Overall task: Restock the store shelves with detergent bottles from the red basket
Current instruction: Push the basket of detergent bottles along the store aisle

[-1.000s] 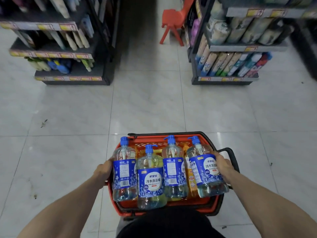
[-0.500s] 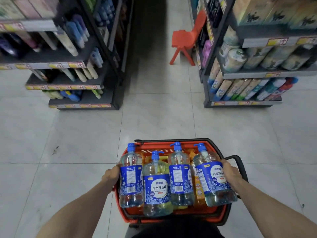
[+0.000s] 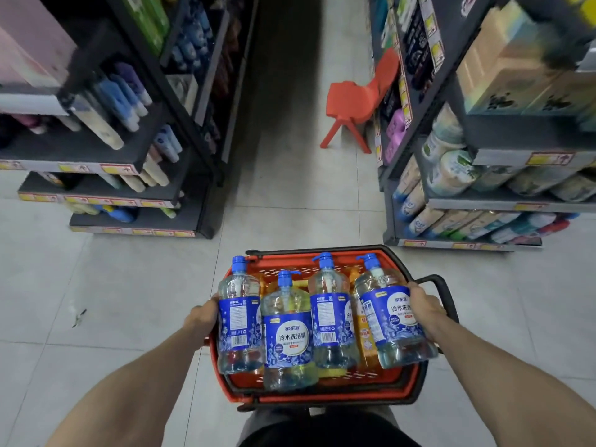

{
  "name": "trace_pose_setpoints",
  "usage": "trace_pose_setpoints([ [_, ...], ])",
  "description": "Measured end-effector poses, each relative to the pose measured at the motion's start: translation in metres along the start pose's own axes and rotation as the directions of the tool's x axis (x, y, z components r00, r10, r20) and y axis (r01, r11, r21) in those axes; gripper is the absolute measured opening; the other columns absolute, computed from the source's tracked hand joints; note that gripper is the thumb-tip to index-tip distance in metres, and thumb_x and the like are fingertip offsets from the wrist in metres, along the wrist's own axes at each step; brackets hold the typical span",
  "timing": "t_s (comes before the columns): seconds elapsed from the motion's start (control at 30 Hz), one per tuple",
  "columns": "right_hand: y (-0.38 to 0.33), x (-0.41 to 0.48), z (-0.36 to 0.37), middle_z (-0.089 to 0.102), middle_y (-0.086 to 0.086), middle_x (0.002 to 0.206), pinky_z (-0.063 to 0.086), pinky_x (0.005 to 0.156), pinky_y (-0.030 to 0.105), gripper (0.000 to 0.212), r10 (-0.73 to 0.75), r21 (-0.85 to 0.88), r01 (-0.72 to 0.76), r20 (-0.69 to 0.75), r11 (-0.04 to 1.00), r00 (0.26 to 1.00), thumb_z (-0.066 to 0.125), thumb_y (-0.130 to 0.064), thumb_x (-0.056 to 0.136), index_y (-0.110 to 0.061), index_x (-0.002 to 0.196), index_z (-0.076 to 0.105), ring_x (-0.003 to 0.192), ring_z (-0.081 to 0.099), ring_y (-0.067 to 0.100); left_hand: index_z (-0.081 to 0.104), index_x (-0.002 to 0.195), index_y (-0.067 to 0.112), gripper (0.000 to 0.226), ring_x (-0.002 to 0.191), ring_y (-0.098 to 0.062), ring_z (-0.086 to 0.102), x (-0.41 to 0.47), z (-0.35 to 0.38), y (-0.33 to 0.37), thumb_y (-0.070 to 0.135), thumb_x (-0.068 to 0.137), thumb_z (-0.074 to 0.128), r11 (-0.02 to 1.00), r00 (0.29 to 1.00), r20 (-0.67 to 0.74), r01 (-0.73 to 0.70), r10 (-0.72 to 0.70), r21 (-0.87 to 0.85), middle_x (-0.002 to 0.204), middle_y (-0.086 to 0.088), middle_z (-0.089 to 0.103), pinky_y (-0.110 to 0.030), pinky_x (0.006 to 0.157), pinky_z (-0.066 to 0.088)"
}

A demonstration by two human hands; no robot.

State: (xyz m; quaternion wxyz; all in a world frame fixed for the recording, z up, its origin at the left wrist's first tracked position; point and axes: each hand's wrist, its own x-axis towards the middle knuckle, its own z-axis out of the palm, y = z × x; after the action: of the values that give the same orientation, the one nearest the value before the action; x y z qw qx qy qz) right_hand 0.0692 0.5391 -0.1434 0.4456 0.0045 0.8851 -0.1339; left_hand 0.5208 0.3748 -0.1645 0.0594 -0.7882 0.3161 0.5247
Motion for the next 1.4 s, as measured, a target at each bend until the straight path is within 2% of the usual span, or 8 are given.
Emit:
trace_pose_setpoints([
  [0.47,-0.238,0.071,-0.008,0.079,0.020,0.085,0.062,0.092,0.052,0.063,0.025,0.068,-0.024,-0.009,0.997,1.000,0.043,-0.058,0.101,-0.004,0.100,0.075,0.083,0.077,0.036,0.062,0.122,0.005,0.071,0.097,-0.038,0.071,0.108,-0.036,0.253,0.068,0.093,0.049,1.000,0.999,-0.038,-0.015,0.015,-0.006,0.112,-0.019,0.071,-0.053,0.091,0.061],
  [0.6,-0.310,0.093,-0.018,0.071,0.028,0.119,0.050,0.091,0.039,0.067,-0.011,0.030,0.012,-0.026,0.999,1.000,0.040,-0.054,0.106,0.004,0.124,0.069,0.100,0.067,0.035,0.062,0.126,0.000,0.071,0.100,-0.038,0.068,0.106,-0.039,0.343,0.063,0.095,0.051,0.999,0.997,-0.071,-0.040,0.038,-0.020,0.116,-0.021,0.069,-0.049,0.094,0.057],
  [0.73,-0.380,0.142,-0.029,0.075,0.023,0.110,0.056,0.097,0.045,0.075,-0.015,0.037,0.016,-0.016,0.999,1.000,0.039,-0.065,0.099,-0.002,0.118,0.074,0.098,0.073,0.036,0.060,0.130,-0.003,0.061,0.103,-0.039,0.065,0.109,-0.031,0.426,0.051,0.103,0.051,0.999,0.994,-0.101,-0.043,0.045,0.026,0.119,-0.023,0.066,-0.046,0.091,0.056],
  [0.83,-0.443,0.174,-0.038,0.075,0.020,0.091,0.060,0.087,0.046,0.072,-0.010,0.043,0.010,-0.002,0.999,1.000,0.041,-0.063,0.101,-0.001,0.105,0.076,0.083,0.073,0.034,0.058,0.138,-0.001,0.070,0.105,-0.039,0.066,0.122,-0.029,0.484,0.058,0.102,0.051,0.999,0.993,-0.114,-0.034,0.035,0.009,0.121,-0.022,0.066,-0.051,0.098,0.057],
  [0.9,-0.483,0.181,-0.048,0.073,0.020,0.096,0.057,0.081,0.040,0.069,-0.033,0.033,0.033,-0.009,0.999,0.999,0.041,-0.061,0.103,-0.001,0.107,0.073,0.082,0.071,0.032,0.054,0.143,-0.002,0.074,0.108,-0.039,0.064,0.129,-0.027,0.516,0.061,0.104,0.048,0.999,0.991,-0.125,-0.041,0.042,0.007,0.125,-0.022,0.064,-0.048,0.098,0.056],
  [1.03,-0.558,0.207,-0.068,0.073,0.019,0.110,0.055,0.093,0.042,0.074,-0.044,-0.019,0.044,-0.020,0.999,0.999,0.037,-0.066,0.098,-0.001,0.109,0.071,0.096,0.070,0.034,0.047,0.149,-0.002,0.078,0.115,-0.041,0.062,0.134,-0.025,0.584,0.062,0.105,0.045,0.999,0.989,-0.140,-0.045,0.046,0.007,0.136,-0.025,0.060,-0.047,0.100,0.054],
  [1.17,-0.626,0.231,-0.076,0.073,0.023,0.119,0.054,0.093,0.040,0.073,-0.060,-0.040,0.059,-0.022,0.997,0.998,0.038,-0.064,0.101,-0.003,0.118,0.074,0.105,0.071,0.038,0.056,0.139,-0.003,0.068,0.101,-0.038,0.063,0.150,-0.031,0.650,0.056,0.108,0.045,0.998,0.990,-0.126,-0.055,0.058,0.027,0.112,-0.020,0.061,-0.048,0.102,0.055],
  [1.4,-0.739,0.253,-0.068,0.074,0.017,0.090,0.058,0.083,0.040,0.065,-0.030,-0.013,0.030,-0.029,0.999,0.999,0.041,-0.059,0.105,-0.004,0.096,0.074,0.085,0.074,0.034,0.059,0.135,0.001,0.063,0.108,-0.040,0.067,0.218,-0.053,0.747,0.055,0.106,0.044,0.996,0.994,-0.100,-0.042,0.050,0.077,0.119,-0.022,0.067,-0.054,0.099,0.058],
])
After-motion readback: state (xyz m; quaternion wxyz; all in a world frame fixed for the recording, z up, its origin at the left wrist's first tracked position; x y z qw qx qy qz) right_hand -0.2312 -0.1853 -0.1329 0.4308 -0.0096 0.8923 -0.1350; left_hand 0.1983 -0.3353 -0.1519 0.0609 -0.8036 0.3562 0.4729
